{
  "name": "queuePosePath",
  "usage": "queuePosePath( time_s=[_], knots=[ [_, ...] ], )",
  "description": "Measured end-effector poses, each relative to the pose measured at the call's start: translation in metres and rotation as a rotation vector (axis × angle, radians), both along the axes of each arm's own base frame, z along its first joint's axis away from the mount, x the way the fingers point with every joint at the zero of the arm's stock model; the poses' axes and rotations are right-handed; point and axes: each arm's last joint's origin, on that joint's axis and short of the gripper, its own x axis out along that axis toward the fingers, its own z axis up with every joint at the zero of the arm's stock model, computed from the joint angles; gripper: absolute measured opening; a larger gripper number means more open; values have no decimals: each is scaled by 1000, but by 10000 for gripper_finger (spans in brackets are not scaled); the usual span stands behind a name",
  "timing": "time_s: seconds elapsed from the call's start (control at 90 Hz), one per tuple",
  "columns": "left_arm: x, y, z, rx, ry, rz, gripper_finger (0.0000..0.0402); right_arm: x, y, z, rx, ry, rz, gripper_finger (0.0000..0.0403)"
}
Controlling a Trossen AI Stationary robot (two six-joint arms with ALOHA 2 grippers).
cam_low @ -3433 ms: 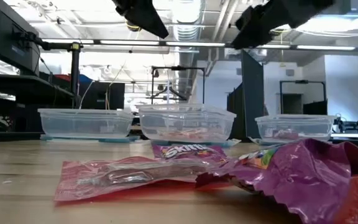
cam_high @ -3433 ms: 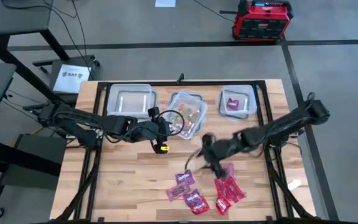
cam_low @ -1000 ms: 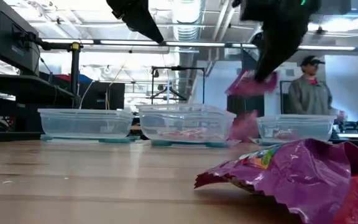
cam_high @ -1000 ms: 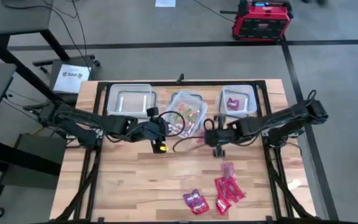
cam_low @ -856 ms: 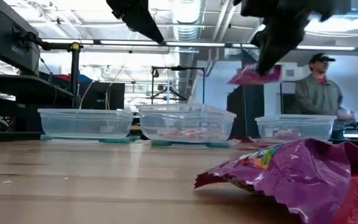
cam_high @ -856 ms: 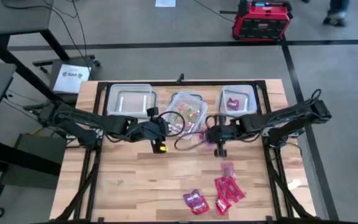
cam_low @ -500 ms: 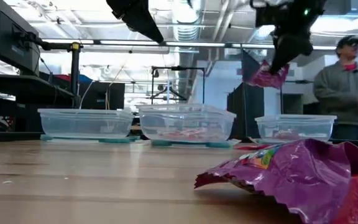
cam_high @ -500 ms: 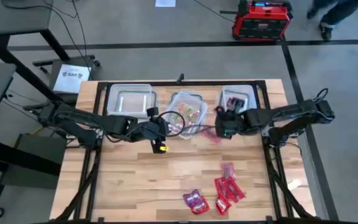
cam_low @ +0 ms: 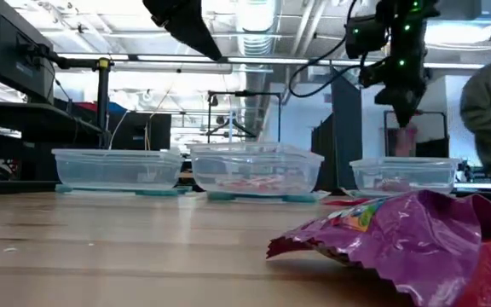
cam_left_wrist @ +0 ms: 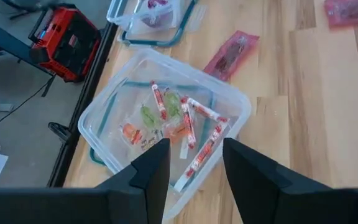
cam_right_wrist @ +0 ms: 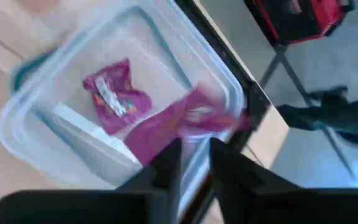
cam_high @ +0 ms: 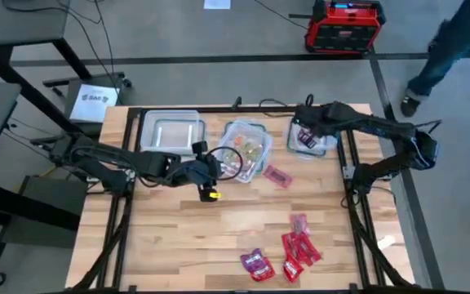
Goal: Sort candy
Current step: Put the top violet candy into the right transparent bin, then put the bottom center red candy into the right transparent bin
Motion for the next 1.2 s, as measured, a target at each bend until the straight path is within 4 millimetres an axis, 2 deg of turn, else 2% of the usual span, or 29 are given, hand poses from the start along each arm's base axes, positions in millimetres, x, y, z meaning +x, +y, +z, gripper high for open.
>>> queuePosePath(
  time_s=[0.111, 0.189, 0.278, 0.356, 0.533, 0.7, 0.878, 0.967, 1.111, 1.2],
  knots=[
    [-1, 0, -2, 3, 24, 1, 134, -1, 5, -1, 38, 12, 2, 140],
    [-2, 0, -3, 3, 33, 3, 134, 4, 18, -2, 111, -31, 26, 168],
    [-2, 0, -2, 3, 33, 3, 134, 17, 44, -1, 234, -113, 148, 190],
    [-2, 0, -2, 3, 32, 2, 134, 29, 75, -1, 305, -177, 302, 201],
    [-2, 0, -2, 3, 31, 2, 134, 43, 154, -13, 339, -295, 625, 207],
    [-2, 0, -2, 2, 25, 2, 134, 37, 215, -32, 407, -392, 838, 206],
    [0, 0, 0, 3, 4, -2, 134, 26, 252, -39, 465, -482, 947, 205],
    [0, 0, 0, 3, 5, -1, 134, 21, 267, -40, 487, -525, 1057, 205],
    [0, 0, 0, 3, 6, -2, 134, 24, 292, -39, 543, -642, 1252, 205],
    [0, 0, 0, 4, 7, -2, 134, 27, 307, -47, 585, -636, 1344, 205]
  ],
)
